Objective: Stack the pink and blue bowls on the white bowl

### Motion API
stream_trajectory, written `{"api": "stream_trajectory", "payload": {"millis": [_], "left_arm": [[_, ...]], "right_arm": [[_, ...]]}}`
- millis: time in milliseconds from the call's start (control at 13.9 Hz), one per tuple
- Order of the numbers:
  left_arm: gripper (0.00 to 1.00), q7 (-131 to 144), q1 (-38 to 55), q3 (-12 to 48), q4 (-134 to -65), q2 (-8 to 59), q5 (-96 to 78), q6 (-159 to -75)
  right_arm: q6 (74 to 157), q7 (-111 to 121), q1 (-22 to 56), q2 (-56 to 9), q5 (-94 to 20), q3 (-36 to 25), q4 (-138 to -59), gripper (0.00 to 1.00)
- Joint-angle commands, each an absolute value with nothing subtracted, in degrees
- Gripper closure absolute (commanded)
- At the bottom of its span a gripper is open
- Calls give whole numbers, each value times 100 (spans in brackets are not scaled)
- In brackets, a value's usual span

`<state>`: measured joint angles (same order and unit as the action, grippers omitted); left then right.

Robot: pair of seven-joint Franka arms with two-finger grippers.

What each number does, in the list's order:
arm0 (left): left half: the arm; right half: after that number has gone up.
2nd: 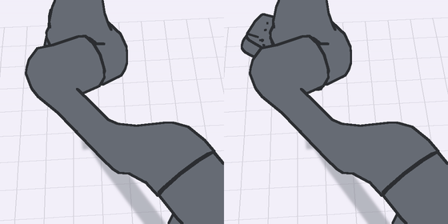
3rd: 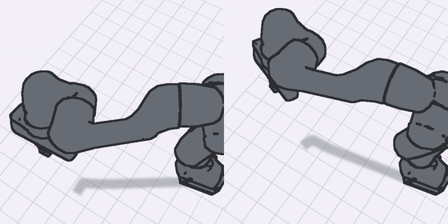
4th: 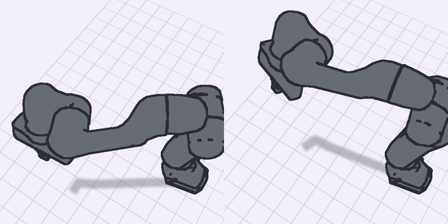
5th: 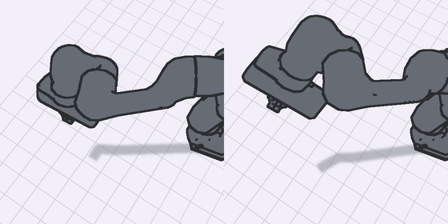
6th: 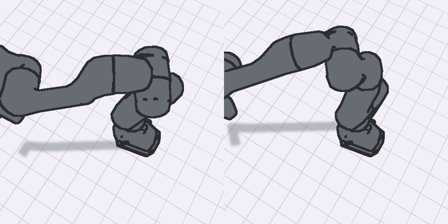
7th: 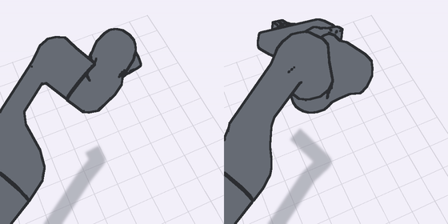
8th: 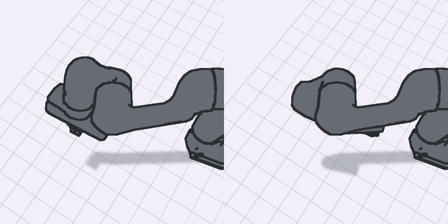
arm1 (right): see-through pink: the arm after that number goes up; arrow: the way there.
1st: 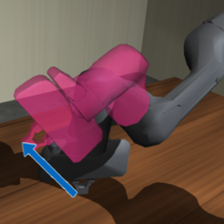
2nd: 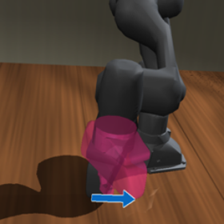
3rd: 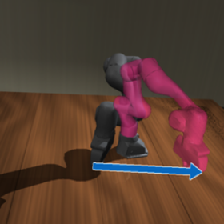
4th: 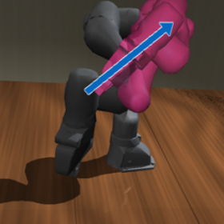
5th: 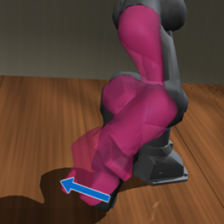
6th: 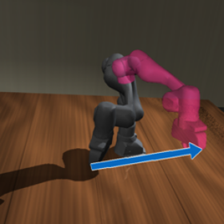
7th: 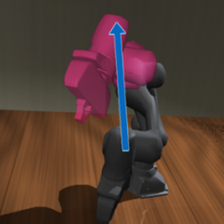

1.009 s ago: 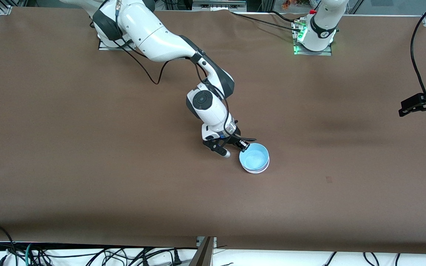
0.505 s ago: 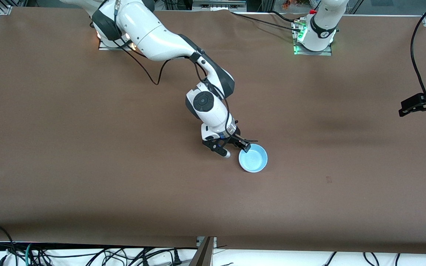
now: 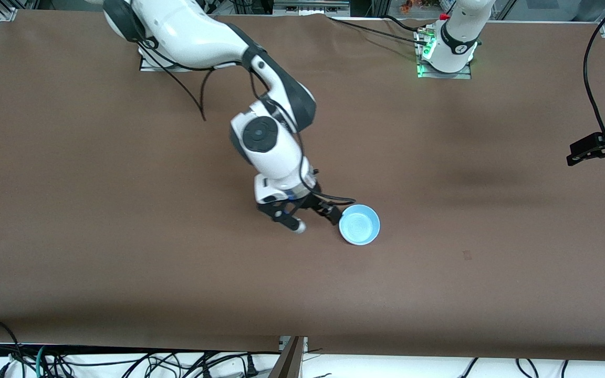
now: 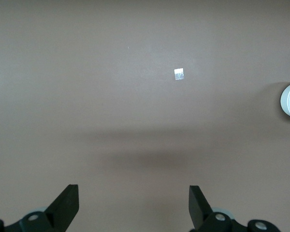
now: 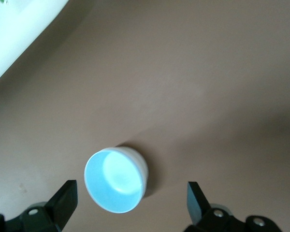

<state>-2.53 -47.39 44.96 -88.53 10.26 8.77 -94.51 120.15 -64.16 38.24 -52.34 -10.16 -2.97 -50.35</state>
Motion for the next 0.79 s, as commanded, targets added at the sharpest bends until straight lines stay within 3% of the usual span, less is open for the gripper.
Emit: {"api": "stream_trajectory", "payload": {"millis": [0, 216, 361, 721], "left_arm": [[0, -396, -4790, 4509, -8859, 1002, 809, -9492], [0, -396, -4790, 4509, -8859, 993, 809, -9492], [0, -395, -4790, 4509, -8859, 993, 809, -9492], [0, -395, -4790, 4509, -8851, 1002, 809, -9492]], "right_arm": [[10991, -5715, 3534, -4625, -940, -605, -5344, 0], [9628, -4706, 2955, -4062, -1011, -668, -5352, 0], [9169, -4168, 2647, -3510, -1011, -668, -5745, 0], [9097, -2464, 2329, -1077, -993, -1185, -8502, 0]]}}
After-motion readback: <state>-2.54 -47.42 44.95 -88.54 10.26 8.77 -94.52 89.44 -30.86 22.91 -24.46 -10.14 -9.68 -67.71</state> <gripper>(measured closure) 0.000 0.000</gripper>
